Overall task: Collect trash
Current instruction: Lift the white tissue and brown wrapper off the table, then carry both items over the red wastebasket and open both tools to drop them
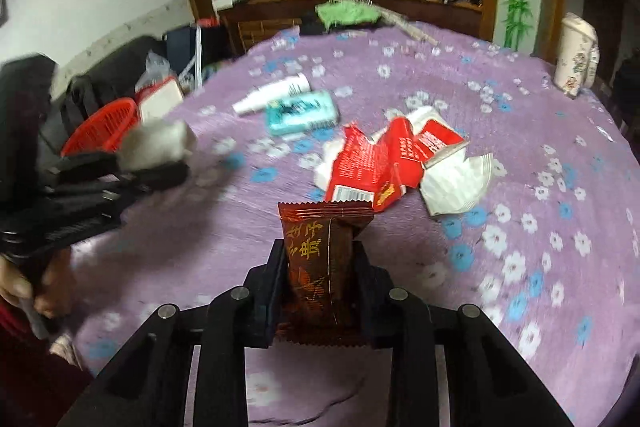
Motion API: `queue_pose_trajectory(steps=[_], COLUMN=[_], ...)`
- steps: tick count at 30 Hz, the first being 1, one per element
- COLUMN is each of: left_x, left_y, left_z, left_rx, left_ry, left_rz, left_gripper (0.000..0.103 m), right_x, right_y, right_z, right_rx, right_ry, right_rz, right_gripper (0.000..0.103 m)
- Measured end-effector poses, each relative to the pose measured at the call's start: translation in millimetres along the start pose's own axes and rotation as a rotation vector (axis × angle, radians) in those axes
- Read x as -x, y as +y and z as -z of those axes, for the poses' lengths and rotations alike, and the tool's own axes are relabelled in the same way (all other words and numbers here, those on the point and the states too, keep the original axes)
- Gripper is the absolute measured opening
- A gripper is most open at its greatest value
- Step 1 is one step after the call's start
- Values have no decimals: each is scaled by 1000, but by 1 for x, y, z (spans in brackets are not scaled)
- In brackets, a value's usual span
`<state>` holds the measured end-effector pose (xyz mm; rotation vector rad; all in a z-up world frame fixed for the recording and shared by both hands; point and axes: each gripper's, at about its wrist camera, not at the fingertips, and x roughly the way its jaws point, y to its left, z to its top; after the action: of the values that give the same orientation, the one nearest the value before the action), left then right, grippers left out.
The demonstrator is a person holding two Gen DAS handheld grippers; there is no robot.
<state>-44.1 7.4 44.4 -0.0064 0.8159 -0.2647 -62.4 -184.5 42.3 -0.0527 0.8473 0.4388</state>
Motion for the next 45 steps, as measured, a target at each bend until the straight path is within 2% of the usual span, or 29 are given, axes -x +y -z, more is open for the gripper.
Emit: queue_pose_trajectory(steps=[4,8,14,36,45], left_x=[7,12,15,21,22], left_y=[2,3,2,2,4], left_z=[7,13,20,28,28], left_rx=[2,7,0,-5,-4], left_ry=[-14,-18,-27,-37,-39], left_rz=[2,18,12,-15,-28], left_gripper=[34,34,34,34,35], right_x=[20,29,20,23,20], right_y=[27,39,42,58,60], right_z=[9,14,14,17,17], right_rx=[-33,-81,-118,-64,-60], right_ry=[-95,-147,-116,-120,-116], right_rz=[34,20,22,77,72], right_gripper=[33,33,33,33,33])
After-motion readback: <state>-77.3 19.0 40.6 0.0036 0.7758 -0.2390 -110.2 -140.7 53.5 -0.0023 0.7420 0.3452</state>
